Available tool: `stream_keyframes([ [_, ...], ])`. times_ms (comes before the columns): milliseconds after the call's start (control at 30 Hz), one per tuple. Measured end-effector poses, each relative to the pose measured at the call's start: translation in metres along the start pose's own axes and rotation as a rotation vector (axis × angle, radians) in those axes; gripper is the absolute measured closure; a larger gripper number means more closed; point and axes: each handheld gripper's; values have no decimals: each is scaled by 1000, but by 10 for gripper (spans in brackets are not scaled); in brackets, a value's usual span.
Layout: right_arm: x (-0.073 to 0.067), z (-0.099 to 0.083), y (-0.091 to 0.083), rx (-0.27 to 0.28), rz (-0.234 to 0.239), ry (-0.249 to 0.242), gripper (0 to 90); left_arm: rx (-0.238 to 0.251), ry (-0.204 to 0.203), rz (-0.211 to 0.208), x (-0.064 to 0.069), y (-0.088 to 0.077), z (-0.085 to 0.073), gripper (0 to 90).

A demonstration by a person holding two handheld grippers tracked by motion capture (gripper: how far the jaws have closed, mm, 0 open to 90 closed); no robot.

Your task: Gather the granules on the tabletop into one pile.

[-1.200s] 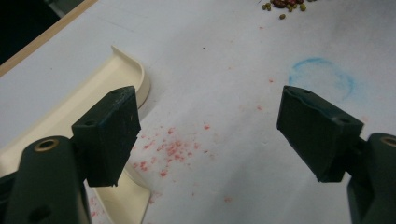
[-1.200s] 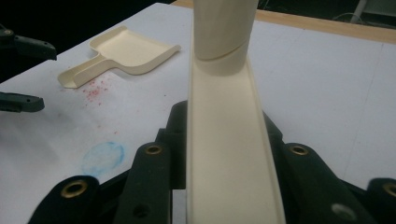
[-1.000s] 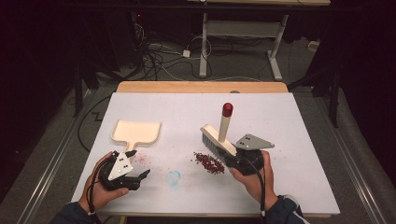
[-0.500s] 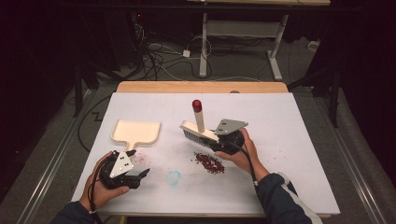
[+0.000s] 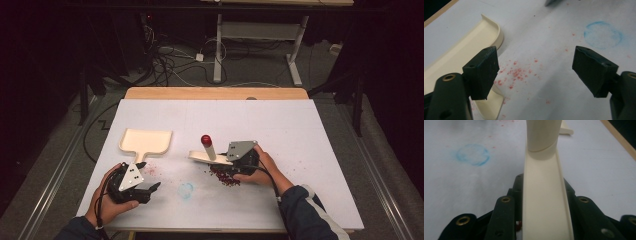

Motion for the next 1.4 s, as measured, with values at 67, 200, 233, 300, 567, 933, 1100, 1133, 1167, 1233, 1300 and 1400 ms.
stream_keyframes([
  [67, 0, -5, -7, 3, 19, -20, 680, 2, -1, 1, 0, 0, 0, 203],
  [200, -1, -13, -18, 1, 40, -44, 679, -5, 2, -5, 1, 1, 1, 204],
  [233, -1, -14, -21, -2, 34, -51, 680, -5, 3, -6, 1, 2, 1, 203],
  [300, 0, -15, -24, 1, 19, -53, 680, -4, 3, -9, 1, 2, 1, 203],
  [567, 8, -10, -41, 77, -77, 1, 679, 3, 1, -4, 0, 0, 1, 203],
  [933, -33, 23, -48, 133, -101, 370, 679, 8, 4, -2, 0, -2, 2, 204],
  [1100, -61, 31, -22, 119, -144, 521, 679, 3, 10, -9, 1, -1, 2, 203],
  [1133, -65, 32, -16, 110, -172, 508, 679, 1, 11, -10, 1, -1, 2, 203],
  [1167, -67, 32, -10, 95, -194, 506, 679, -1, 12, -10, 1, -1, 2, 203],
  [1233, -67, 30, -1, 58, -213, 524, 680, -3, 13, -13, 1, -1, 2, 203],
  [1300, -68, 26, 3, 22, -264, 536, 680, -4, 13, -13, 1, 0, 2, 204],
  [1400, -65, 22, -1, -12, -298, 544, 680, -3, 15, -17, 2, 0, 1, 204],
])
Point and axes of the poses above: each handheld gripper's, and its own axes: y roughly forward along the jaws, z roughly out of its top, x roughly to its right, and after that the axes turned 7 degrees about -z, right-handed
